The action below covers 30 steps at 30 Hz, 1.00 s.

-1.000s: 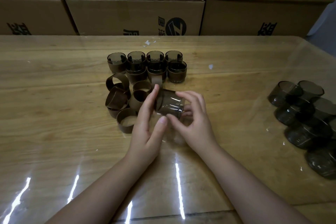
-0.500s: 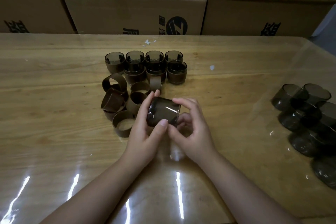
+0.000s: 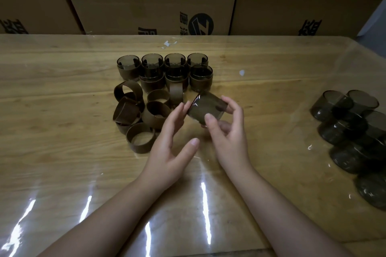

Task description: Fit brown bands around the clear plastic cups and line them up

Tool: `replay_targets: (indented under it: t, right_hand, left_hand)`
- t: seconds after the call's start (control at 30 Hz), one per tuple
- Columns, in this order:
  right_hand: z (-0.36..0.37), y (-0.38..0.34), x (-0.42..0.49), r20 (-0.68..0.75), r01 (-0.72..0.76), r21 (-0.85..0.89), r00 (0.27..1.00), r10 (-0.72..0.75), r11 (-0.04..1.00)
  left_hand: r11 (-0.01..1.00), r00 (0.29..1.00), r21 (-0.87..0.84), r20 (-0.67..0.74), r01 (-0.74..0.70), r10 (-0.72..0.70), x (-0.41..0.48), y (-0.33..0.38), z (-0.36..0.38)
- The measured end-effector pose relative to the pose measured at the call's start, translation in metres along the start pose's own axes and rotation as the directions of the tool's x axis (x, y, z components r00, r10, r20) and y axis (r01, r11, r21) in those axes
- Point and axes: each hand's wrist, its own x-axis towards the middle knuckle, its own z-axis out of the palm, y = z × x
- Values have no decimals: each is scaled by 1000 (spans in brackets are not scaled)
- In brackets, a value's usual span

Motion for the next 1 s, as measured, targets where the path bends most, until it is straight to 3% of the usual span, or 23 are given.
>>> replay_targets:
  t: [0.2,0.53,0.8,1.0]
  right_hand:
    - [-1,-2,0,94,-8,137,996,-4,991]
    - [-2,2,-1,249,-127,-29,960,130,992]
    - [-2,2,2,159,-134,-71,977,144,988]
    - [-2,2,4,114,-171,117,981,158,978]
  left_hand:
    - [999,999,21,-24,34,-33,4,6,-2]
    - [984,1000,177,-6,18,-17,3,7,-3]
    - [973,999,231,35,-17,9,2,5,-2]
    - [983,1000,183,-10,-23,26,3,5,1]
